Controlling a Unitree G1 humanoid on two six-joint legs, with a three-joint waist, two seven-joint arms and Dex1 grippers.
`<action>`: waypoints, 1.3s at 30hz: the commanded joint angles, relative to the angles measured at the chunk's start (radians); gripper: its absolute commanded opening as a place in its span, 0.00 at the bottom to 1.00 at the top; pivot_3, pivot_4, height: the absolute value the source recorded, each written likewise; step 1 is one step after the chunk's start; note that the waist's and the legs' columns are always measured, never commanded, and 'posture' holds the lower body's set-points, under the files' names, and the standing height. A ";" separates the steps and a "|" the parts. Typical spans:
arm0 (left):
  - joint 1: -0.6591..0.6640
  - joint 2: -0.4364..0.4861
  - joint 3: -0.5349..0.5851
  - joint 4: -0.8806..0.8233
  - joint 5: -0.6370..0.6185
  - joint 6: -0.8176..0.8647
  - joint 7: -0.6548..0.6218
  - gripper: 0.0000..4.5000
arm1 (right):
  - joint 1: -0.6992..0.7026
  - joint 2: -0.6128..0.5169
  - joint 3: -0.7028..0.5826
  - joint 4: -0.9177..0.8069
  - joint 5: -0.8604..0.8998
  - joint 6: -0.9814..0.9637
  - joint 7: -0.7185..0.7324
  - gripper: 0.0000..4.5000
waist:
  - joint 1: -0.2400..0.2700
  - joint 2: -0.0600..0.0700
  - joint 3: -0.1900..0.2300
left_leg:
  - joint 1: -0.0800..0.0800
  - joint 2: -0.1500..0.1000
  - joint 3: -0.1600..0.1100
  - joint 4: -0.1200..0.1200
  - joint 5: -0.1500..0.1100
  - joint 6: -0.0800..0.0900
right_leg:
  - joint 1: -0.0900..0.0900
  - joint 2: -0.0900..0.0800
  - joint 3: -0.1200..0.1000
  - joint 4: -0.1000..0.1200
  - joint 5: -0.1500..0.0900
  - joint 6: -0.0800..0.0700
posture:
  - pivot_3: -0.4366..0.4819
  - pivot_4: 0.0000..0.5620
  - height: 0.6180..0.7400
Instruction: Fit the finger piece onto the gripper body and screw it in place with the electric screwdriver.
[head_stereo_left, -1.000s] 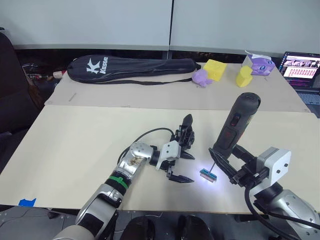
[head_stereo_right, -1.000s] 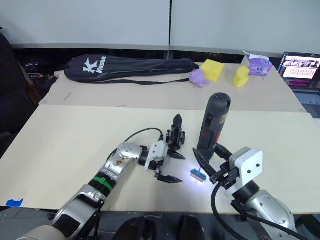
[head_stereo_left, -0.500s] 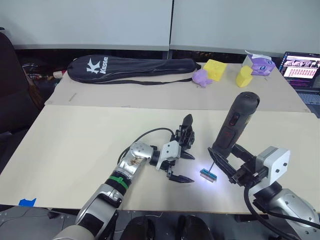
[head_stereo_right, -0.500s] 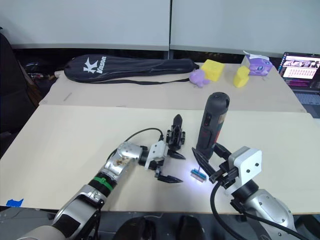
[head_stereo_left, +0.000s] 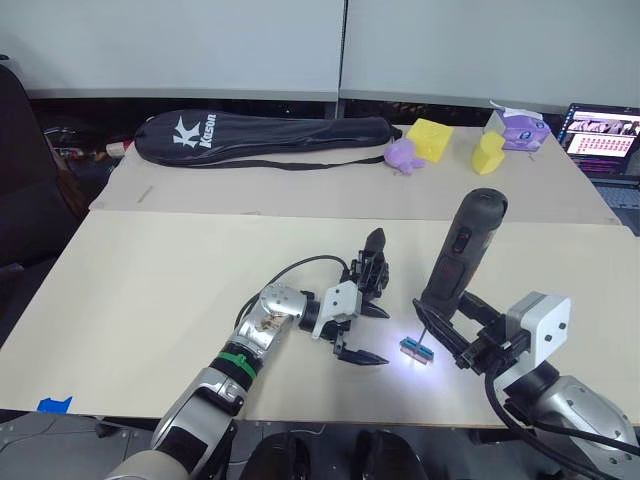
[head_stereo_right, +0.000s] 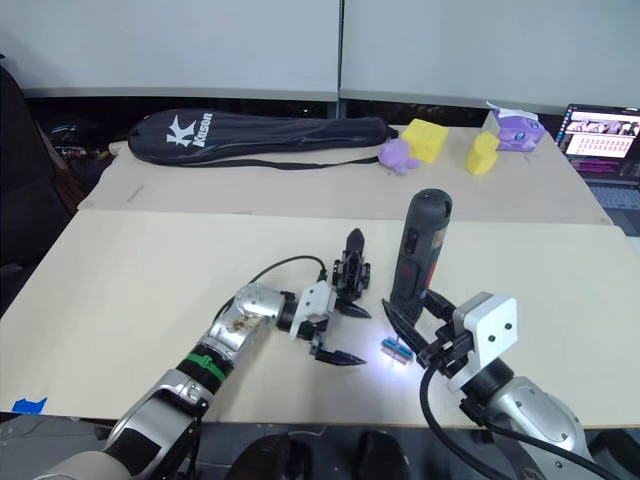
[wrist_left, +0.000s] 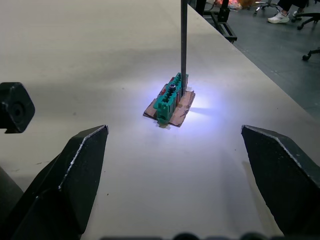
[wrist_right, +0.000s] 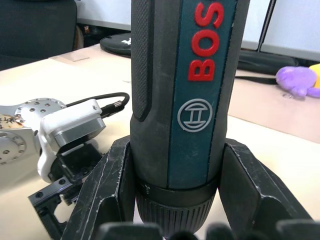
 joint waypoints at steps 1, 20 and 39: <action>-0.015 -0.007 0.012 -0.001 -0.004 -0.021 0.000 1.00 | 0.003 0.001 -0.046 -0.036 0.028 -0.018 -0.005 0.43 | 0.000 0.000 0.000 | 0.000 0.000 0.000 0.000 0.000 0.000 | 0.000 0.000 0.000 0.000 0.000 0.000 | 0.48 0.27 1.00; -0.022 -0.029 0.011 0.028 -0.011 -0.033 -0.021 1.00 | -0.041 -0.034 -0.111 -0.096 0.096 0.029 -0.077 0.43 | 0.000 0.000 0.000 | 0.000 0.000 0.000 0.000 0.000 0.000 | 0.000 -0.001 0.000 0.000 0.000 0.000 | 0.48 0.27 1.00; -0.021 -0.020 0.008 0.023 0.004 -0.039 -0.012 1.00 | -0.048 -0.028 -0.069 -0.060 0.063 0.020 -0.065 0.43 | 0.000 0.000 0.000 | 0.000 0.000 0.000 0.000 -0.001 0.001 | 0.000 0.000 0.000 0.000 0.000 0.000 | 0.48 0.27 1.00</action>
